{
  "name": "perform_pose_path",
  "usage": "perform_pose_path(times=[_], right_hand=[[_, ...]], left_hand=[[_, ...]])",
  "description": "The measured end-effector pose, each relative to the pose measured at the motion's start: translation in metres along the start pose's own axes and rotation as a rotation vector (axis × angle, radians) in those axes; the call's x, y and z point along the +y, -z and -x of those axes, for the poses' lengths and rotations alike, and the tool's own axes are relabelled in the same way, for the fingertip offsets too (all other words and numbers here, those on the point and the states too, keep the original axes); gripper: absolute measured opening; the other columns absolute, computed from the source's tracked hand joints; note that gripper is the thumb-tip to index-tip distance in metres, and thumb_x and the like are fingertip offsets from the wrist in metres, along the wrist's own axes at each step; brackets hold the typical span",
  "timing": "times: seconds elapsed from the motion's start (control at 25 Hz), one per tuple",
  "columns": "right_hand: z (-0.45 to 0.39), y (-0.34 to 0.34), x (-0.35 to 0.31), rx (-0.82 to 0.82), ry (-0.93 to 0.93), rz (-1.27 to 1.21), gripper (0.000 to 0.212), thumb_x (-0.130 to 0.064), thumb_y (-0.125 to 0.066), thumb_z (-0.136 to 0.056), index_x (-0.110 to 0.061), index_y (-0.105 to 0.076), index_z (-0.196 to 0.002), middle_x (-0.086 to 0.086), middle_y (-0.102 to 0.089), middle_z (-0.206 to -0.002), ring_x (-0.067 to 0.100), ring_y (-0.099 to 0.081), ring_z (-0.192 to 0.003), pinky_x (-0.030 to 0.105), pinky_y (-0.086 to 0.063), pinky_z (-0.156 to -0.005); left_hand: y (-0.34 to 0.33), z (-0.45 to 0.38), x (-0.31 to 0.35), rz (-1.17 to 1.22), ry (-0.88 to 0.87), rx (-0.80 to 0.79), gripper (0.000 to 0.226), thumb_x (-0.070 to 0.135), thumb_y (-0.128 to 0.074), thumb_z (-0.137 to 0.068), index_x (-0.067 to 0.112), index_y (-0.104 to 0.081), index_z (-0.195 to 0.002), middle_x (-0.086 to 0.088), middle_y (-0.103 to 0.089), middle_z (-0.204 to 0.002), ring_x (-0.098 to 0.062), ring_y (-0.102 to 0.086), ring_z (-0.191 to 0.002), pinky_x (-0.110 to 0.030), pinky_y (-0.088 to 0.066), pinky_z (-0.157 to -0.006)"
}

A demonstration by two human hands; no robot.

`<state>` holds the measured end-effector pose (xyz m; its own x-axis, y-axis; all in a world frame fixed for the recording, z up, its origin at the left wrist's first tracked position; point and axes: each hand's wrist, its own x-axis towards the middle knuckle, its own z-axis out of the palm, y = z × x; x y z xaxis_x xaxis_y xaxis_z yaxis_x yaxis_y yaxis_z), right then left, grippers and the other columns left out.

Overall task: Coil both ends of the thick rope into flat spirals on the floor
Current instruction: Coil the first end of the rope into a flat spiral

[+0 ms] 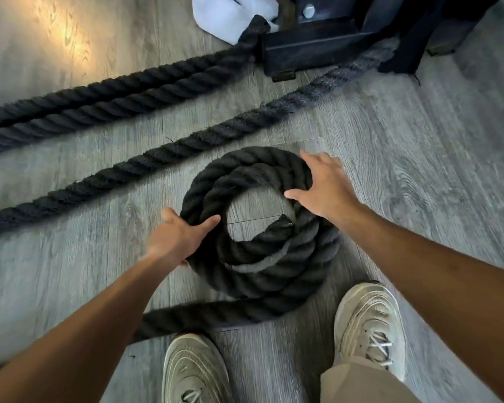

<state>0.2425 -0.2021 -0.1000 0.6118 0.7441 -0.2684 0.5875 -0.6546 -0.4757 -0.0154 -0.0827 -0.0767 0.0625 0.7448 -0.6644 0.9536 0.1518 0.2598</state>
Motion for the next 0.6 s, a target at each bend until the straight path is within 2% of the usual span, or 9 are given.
perform_pose_path(times=[0.04, 0.12, 0.2, 0.24, 0.32, 0.4, 0.48, 0.56, 0.6], right_hand=[[-0.001, 0.0, -0.002, 0.036, -0.015, 0.014, 0.095, -0.059, -0.075, -0.08, -0.026, -0.03, -0.157, 0.004, -0.041, -0.147, 0.03, -0.032, -0.137, 0.052, -0.04, -0.108], [0.011, -0.009, -0.002, 0.061, -0.215, -0.033, 0.096, -0.07, -0.063, -0.082, -0.028, -0.021, -0.157, 0.01, -0.032, -0.151, 0.036, -0.028, -0.137, 0.056, -0.035, -0.108], [0.042, -0.027, 0.004, 0.054, -0.423, -0.147, 0.101, -0.074, -0.056, -0.082, -0.03, -0.008, -0.159, 0.014, -0.02, -0.157, 0.04, -0.019, -0.142, 0.06, -0.025, -0.111], [0.062, -0.035, 0.007, 0.062, -0.456, -0.181, 0.103, -0.073, -0.057, -0.082, -0.03, -0.004, -0.159, 0.013, -0.017, -0.158, 0.039, -0.017, -0.143, 0.061, -0.023, -0.112], [0.095, -0.045, 0.011, 0.097, -0.447, -0.209, 0.103, -0.064, -0.062, -0.085, -0.029, -0.001, -0.161, 0.011, -0.015, -0.158, 0.037, -0.018, -0.141, 0.06, -0.024, -0.111], [0.104, -0.049, 0.014, 0.12, -0.43, -0.213, 0.101, -0.053, -0.064, -0.089, -0.027, 0.001, -0.161, 0.011, -0.014, -0.16, 0.036, -0.018, -0.139, 0.059, -0.027, -0.11], [0.099, -0.05, 0.014, 0.117, -0.428, -0.215, 0.099, -0.047, -0.064, -0.091, -0.025, 0.002, -0.162, 0.012, -0.012, -0.16, 0.036, -0.018, -0.138, 0.059, -0.028, -0.109], [0.097, -0.051, 0.013, 0.109, -0.405, -0.203, 0.099, -0.048, -0.063, -0.092, -0.024, 0.003, -0.162, 0.013, -0.012, -0.159, 0.035, -0.019, -0.136, 0.058, -0.028, -0.109], [0.097, -0.051, 0.015, 0.109, -0.387, -0.191, 0.099, -0.048, -0.063, -0.092, -0.023, 0.003, -0.162, 0.014, -0.013, -0.158, 0.035, -0.019, -0.135, 0.057, -0.029, -0.109]], left_hand=[[-0.006, 0.007, -0.002, 0.002, 0.033, -0.03, 0.094, 0.083, -0.063, -0.07, 0.013, -0.03, -0.124, -0.013, -0.071, -0.087, -0.029, -0.073, -0.055, -0.043, -0.063, -0.056], [-0.018, 0.015, -0.002, -0.04, 0.031, -0.066, 0.096, 0.082, -0.056, -0.075, 0.018, -0.021, -0.137, -0.013, -0.072, -0.089, -0.024, -0.071, -0.047, -0.037, -0.061, -0.052], [-0.024, 0.014, 0.001, -0.11, 0.014, -0.086, 0.096, 0.083, -0.049, -0.079, 0.019, -0.017, -0.141, -0.013, -0.073, -0.088, -0.023, -0.072, -0.048, -0.037, -0.061, -0.058], [-0.022, 0.011, 0.003, -0.131, 0.026, -0.111, 0.097, 0.084, -0.049, -0.078, 0.017, -0.017, -0.141, -0.013, -0.073, -0.086, -0.024, -0.073, -0.05, -0.037, -0.062, -0.06], [-0.012, 0.002, 0.01, -0.172, 0.071, -0.176, 0.111, 0.086, -0.055, -0.073, 0.014, -0.016, -0.147, -0.014, -0.074, -0.092, -0.028, -0.076, -0.068, -0.038, -0.06, -0.065], [0.0, -0.013, 0.019, -0.293, 0.049, -0.147, 0.126, 0.088, -0.062, -0.063, 0.016, -0.013, -0.155, -0.017, -0.065, -0.128, -0.037, -0.069, -0.105, -0.043, -0.056, -0.081], [0.008, -0.028, 0.032, -0.335, -0.1, -0.028, 0.131, 0.088, -0.064, -0.061, 0.024, -0.007, -0.16, -0.019, -0.038, -0.157, -0.042, -0.051, -0.132, -0.05, -0.049, -0.097], [0.008, -0.039, 0.047, -0.27, -0.305, 0.018, 0.121, 0.082, -0.066, -0.068, 0.035, -0.004, -0.161, -0.019, -0.021, -0.165, -0.042, -0.041, -0.141, -0.05, -0.041, -0.107], [0.007, -0.043, 0.053, -0.261, -0.391, 0.013, 0.113, 0.077, -0.066, -0.073, 0.039, -0.005, -0.16, -0.018, -0.022, -0.164, -0.04, -0.041, -0.141, -0.047, -0.04, -0.109]])
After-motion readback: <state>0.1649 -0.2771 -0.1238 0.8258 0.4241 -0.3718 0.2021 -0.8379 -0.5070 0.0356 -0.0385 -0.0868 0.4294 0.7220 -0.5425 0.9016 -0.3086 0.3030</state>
